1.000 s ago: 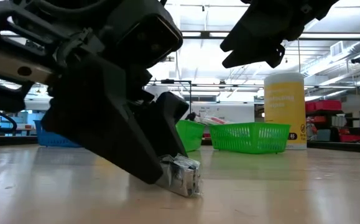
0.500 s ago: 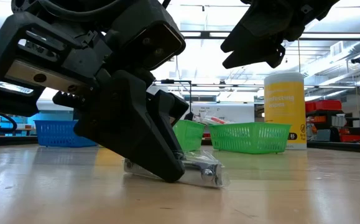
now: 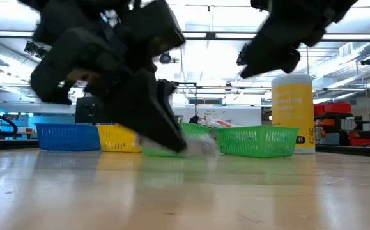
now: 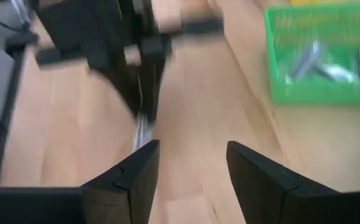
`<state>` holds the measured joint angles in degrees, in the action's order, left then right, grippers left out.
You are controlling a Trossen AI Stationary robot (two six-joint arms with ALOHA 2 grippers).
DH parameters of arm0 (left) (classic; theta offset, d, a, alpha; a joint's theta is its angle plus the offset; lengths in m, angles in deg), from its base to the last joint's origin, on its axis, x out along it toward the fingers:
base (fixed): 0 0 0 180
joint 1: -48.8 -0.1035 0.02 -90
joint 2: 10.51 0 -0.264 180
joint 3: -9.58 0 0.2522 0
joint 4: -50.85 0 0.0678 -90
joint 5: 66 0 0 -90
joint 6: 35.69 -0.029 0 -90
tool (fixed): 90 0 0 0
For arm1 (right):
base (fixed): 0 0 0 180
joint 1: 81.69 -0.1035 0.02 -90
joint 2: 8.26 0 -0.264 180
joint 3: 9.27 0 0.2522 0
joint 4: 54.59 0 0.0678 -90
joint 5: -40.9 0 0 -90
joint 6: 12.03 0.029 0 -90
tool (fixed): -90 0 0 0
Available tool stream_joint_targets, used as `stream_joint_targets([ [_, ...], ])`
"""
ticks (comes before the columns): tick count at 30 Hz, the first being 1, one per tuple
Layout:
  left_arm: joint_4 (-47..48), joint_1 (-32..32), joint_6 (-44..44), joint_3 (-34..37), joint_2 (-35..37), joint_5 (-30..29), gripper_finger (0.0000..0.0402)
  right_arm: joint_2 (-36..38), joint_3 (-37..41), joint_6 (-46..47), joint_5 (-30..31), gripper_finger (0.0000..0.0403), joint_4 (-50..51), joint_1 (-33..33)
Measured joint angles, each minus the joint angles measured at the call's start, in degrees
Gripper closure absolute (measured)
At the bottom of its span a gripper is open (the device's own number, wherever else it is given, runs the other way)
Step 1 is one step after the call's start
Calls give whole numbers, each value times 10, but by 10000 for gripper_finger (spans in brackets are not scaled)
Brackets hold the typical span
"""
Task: Pick & Place Travel size toiletries
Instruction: Put the silver nail cutter into the left green bin, then return to Home Position
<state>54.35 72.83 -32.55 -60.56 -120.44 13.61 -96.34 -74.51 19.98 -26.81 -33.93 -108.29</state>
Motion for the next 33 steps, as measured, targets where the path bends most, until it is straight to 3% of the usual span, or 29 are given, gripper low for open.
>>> stream_joint_targets([
  [7, 141, -18, 24, 0, 84, -142, 356, 1, 0, 129, 0, 206, 120, -21],
  [14, 164, -70, -9, -2, 133, -226, 361, 1, 0, 169, 0, 206, 144, -31],
  [25, 176, -227, 48, 8, 133, -90, 351, 1, 0, 166, 1, 206, 121, -31],
  [28, 149, -243, 40, 8, 133, -42, 325, 1, 0, 166, 1, 206, 121, -31],
  [33, 146, -252, 36, 8, 133, -37, 267, 1, 0, 166, 11, 206, 121, -31],
])
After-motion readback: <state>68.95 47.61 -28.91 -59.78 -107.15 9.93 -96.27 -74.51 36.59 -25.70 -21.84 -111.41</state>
